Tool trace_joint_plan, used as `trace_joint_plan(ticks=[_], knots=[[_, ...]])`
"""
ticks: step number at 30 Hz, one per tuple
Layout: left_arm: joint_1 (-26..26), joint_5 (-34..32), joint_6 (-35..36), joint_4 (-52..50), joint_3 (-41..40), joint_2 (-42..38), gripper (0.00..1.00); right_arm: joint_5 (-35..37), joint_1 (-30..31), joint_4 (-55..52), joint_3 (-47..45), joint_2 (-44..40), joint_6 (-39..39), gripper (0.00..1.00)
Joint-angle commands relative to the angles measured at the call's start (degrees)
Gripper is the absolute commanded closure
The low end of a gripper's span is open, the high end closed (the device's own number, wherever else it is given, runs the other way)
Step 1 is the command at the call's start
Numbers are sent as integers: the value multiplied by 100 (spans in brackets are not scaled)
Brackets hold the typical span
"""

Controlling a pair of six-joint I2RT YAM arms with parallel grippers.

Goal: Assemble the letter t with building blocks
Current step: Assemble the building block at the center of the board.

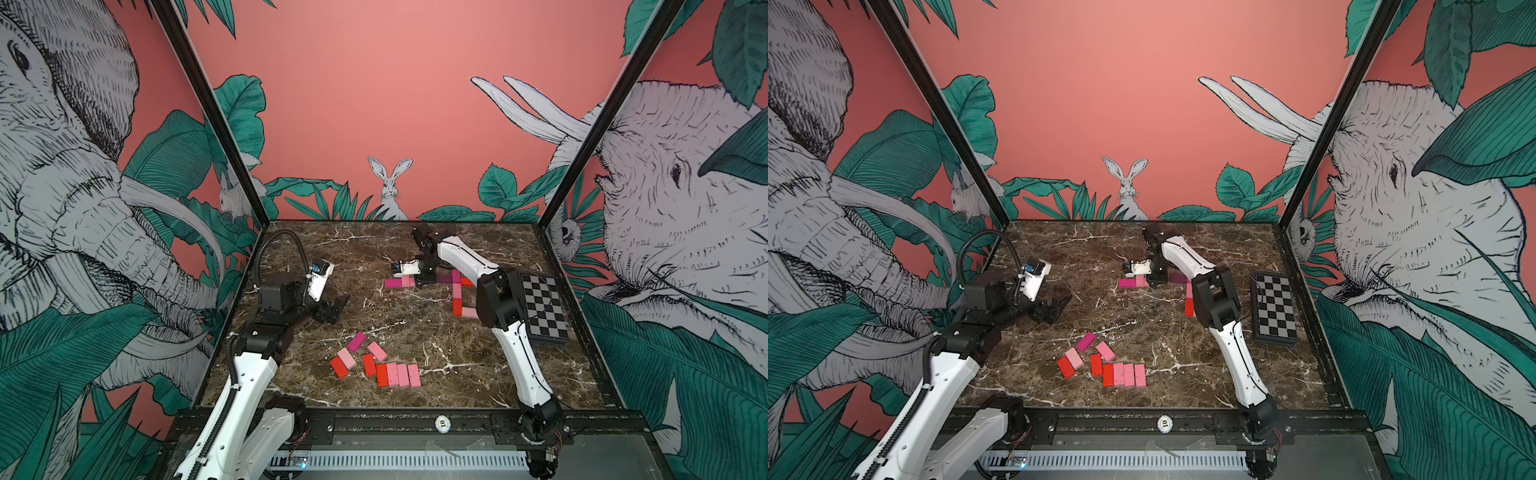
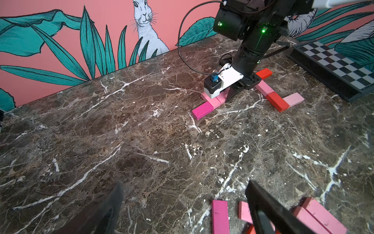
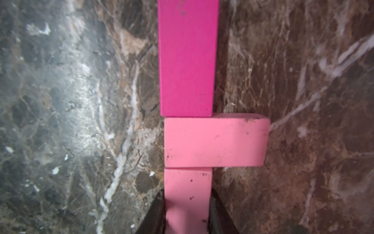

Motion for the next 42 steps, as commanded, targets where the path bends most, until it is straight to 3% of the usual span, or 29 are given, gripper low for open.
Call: trace_joint_plan(ticks=[1,13,18,25,36,42], knots=[[12,65,21,75,131,-39,3,-37,66,-232,13,259,81,68],[16,37,12,46,155,-23,3,-43,54,-96,23,228,254,58],[19,26,16,39,156,-1,3,-150,41,-86,10,163,296,48],[12,1,11,22,159,22,3,-335,-16,160,-22,10,567,44],[15,-36,3,-9,167,31,3,-972,-166,1010,-648,-903,1118,23],[13,-78,-12,-145,263,131,2,-557,-177,1496,-1111,-1579,2113,17]])
